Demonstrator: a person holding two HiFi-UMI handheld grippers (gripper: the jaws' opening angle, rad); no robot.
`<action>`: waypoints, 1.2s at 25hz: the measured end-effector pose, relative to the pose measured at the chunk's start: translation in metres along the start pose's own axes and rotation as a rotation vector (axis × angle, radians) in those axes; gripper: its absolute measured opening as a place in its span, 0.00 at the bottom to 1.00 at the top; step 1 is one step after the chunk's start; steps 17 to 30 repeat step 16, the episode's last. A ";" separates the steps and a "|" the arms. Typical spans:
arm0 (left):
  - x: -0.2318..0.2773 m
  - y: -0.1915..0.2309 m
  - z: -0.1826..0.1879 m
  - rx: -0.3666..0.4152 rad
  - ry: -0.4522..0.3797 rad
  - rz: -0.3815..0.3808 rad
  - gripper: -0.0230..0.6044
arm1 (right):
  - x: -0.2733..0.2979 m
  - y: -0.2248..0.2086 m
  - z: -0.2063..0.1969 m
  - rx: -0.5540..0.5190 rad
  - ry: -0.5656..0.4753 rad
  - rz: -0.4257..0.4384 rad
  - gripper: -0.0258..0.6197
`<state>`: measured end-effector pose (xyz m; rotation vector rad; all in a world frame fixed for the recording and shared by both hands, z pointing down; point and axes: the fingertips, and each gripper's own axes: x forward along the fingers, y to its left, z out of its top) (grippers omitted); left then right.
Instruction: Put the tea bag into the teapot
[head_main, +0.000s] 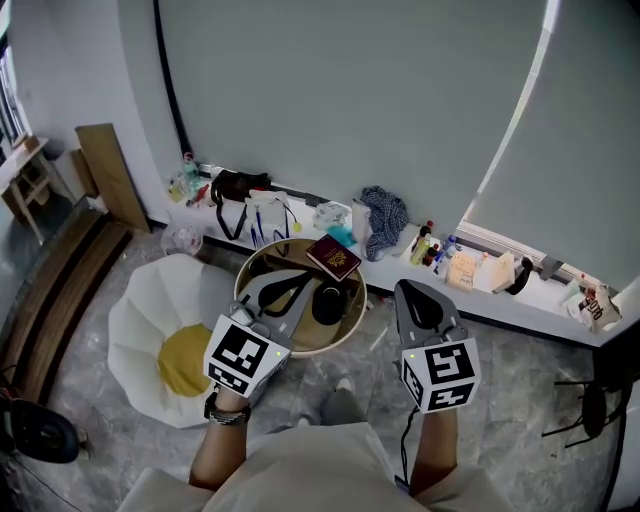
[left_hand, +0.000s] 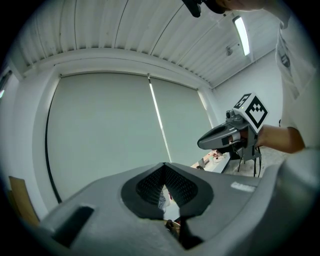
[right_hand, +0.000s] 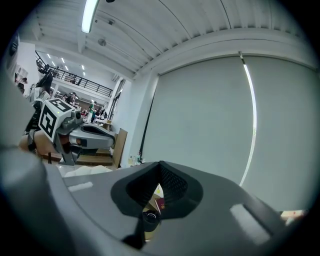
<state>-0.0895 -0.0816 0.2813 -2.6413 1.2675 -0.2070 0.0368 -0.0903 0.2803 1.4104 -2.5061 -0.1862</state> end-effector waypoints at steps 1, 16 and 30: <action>0.000 0.000 0.001 -0.001 0.000 0.000 0.03 | 0.000 0.000 0.000 0.000 0.001 0.002 0.05; -0.006 -0.002 -0.007 0.001 0.005 -0.017 0.03 | 0.004 0.012 -0.010 -0.005 0.017 0.004 0.05; -0.006 -0.002 -0.007 0.001 0.005 -0.017 0.03 | 0.004 0.012 -0.010 -0.005 0.017 0.004 0.05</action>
